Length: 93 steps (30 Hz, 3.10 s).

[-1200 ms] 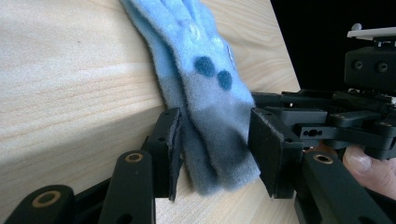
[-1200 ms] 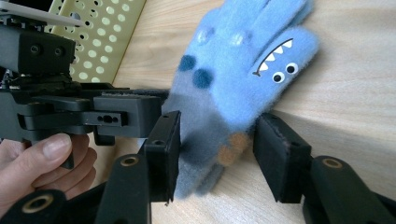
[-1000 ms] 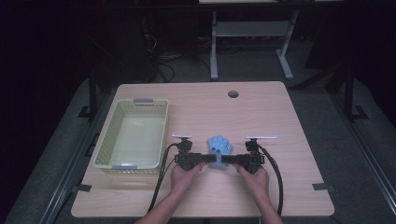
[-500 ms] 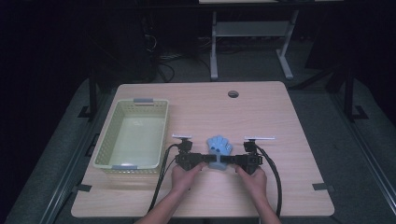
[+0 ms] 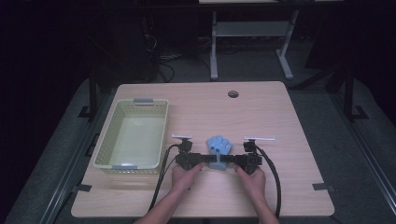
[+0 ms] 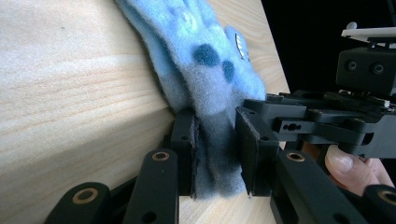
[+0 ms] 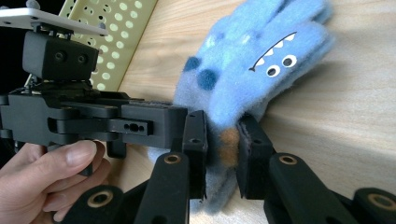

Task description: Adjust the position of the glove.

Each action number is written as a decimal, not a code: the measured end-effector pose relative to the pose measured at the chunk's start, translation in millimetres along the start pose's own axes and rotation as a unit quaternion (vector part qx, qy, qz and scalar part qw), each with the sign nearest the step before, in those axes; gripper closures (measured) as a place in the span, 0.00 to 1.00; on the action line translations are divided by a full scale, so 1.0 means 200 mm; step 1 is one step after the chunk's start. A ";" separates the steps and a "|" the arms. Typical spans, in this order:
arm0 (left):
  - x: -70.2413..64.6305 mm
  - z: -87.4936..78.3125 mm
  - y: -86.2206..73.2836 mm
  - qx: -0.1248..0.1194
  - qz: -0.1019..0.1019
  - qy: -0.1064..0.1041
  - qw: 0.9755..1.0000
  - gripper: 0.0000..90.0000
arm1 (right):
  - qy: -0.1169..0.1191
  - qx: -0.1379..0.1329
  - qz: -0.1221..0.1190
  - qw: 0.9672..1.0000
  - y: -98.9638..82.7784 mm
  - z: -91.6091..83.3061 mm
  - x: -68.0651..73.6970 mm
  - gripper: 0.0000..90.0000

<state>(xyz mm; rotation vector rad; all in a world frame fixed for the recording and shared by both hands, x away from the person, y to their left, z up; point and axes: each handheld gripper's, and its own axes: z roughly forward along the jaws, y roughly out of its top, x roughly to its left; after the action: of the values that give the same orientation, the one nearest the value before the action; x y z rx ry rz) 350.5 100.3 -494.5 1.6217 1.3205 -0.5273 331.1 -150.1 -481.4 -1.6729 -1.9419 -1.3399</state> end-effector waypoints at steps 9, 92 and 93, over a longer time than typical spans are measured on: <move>0.00 0.00 -0.01 -0.002 -0.006 -0.019 1.000 0.78 | 0.006 0.000 0.003 1.000 0.01 -0.02 -0.01 0.86; -0.28 -0.36 0.18 -0.037 0.086 -0.030 0.995 0.78 | 0.049 -0.038 -0.054 0.997 0.22 -0.13 0.37 0.87; -0.28 -0.37 0.19 -0.038 0.087 -0.030 0.995 0.78 | 0.049 -0.038 -0.057 0.996 0.23 -0.13 0.38 0.87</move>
<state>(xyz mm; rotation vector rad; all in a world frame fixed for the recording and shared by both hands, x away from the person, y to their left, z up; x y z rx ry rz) 349.7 135.8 -401.4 1.6272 1.1293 -0.4139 338.8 -123.7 -393.4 -1.5185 -1.9802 -1.5251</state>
